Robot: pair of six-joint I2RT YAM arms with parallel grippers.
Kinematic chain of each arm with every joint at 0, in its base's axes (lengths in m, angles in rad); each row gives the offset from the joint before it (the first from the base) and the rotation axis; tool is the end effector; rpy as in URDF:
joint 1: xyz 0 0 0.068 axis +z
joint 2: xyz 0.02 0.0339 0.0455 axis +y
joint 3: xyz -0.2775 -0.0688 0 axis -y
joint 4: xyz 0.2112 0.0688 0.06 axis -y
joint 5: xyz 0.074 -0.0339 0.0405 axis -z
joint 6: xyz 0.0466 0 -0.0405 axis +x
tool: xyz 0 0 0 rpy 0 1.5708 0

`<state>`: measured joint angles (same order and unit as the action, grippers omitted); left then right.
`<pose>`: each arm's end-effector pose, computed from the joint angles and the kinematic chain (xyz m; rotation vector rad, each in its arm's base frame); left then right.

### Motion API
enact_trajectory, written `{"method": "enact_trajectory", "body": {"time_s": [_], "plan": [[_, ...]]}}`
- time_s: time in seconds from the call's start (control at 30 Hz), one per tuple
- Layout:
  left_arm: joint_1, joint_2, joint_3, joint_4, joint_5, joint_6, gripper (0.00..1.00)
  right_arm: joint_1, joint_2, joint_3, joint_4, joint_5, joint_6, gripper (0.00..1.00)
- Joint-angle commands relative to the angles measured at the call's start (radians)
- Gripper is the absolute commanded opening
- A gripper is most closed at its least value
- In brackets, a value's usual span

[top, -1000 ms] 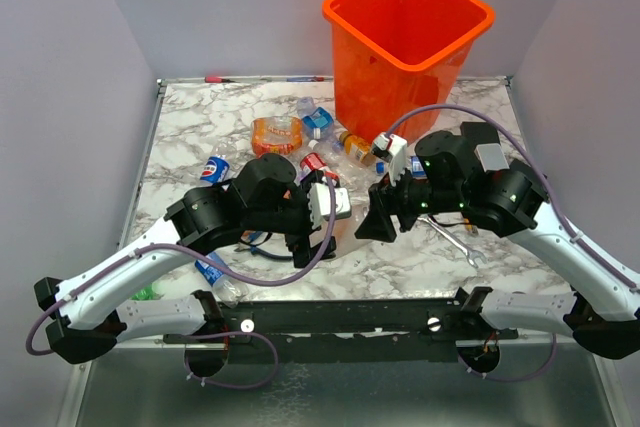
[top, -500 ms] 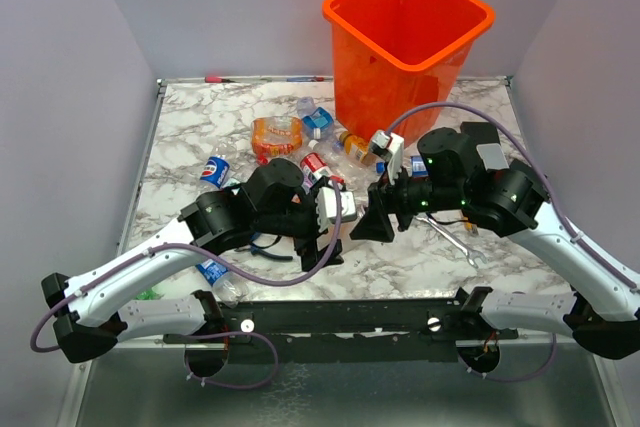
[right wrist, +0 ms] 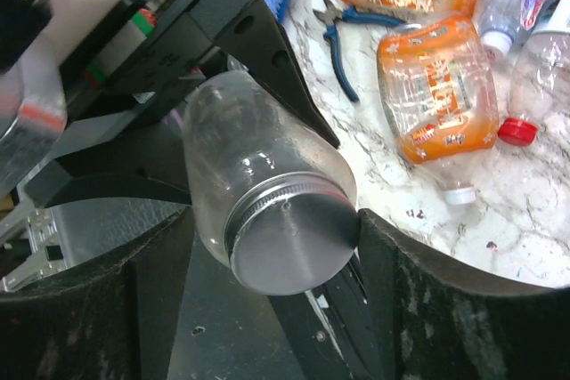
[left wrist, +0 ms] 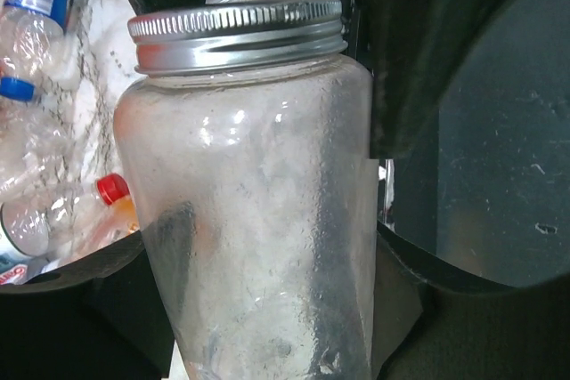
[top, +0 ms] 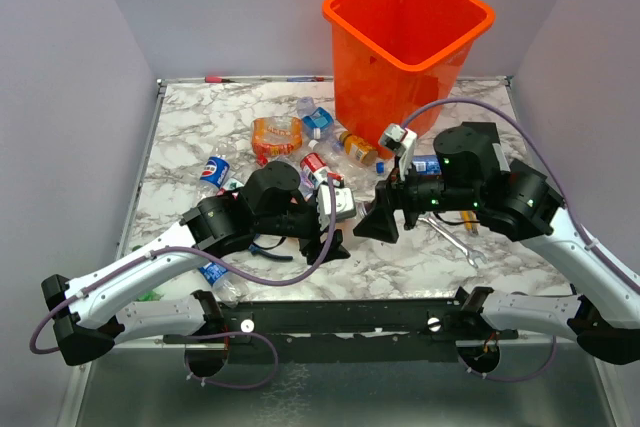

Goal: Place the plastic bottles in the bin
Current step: Place the plastic bottle in the trash bin.

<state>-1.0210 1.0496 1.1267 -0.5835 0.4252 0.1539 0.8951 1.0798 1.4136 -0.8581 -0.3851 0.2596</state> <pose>0.0827 -0.1717 0.3738 1.4239 1.6436 -0.9562 0.0930 0.1440 0.4254 -0.9367 2.0437 1.0684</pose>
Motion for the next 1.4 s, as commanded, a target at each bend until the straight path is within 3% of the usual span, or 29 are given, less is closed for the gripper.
{"method": "enact_trajectory", "body": {"time_s": [0.0,0.13,0.27,0.37,0.47,0.73,1.03,1.2,1.3,1.37], "plan": [[-0.001,-0.066,-0.07,0.169,0.026,-0.114,0.27,0.008,-0.089,0.043,0.158,0.023,0.081,0.82],[-0.003,-0.139,-0.169,0.348,0.003,-0.227,0.22,0.008,-0.216,-0.081,0.345,0.163,0.166,0.85],[-0.002,-0.233,-0.339,0.689,-0.066,-0.395,0.21,0.008,-0.407,-0.329,0.668,0.252,0.264,0.93],[-0.002,-0.286,-0.471,0.953,-0.126,-0.54,0.21,0.008,-0.452,-0.432,0.803,0.303,0.312,0.95],[-0.002,-0.287,-0.533,1.097,-0.148,-0.622,0.2,0.008,-0.434,-0.51,0.954,0.287,0.358,0.99],[-0.006,-0.253,-0.526,1.108,-0.135,-0.64,0.2,0.01,-0.243,-0.504,1.084,0.205,0.403,0.98],[-0.006,-0.254,-0.54,1.108,-0.128,-0.631,0.2,0.01,-0.19,-0.5,1.087,0.167,0.409,0.74],[-0.006,-0.243,-0.537,1.106,-0.121,-0.628,0.2,0.01,-0.183,-0.488,1.044,0.143,0.404,0.92],[-0.005,-0.238,-0.532,1.098,-0.114,-0.625,0.2,0.01,-0.179,-0.472,1.005,0.121,0.386,0.94],[-0.005,-0.235,-0.529,1.093,-0.112,-0.624,0.2,0.01,-0.171,-0.458,0.974,0.109,0.374,0.89]]}}
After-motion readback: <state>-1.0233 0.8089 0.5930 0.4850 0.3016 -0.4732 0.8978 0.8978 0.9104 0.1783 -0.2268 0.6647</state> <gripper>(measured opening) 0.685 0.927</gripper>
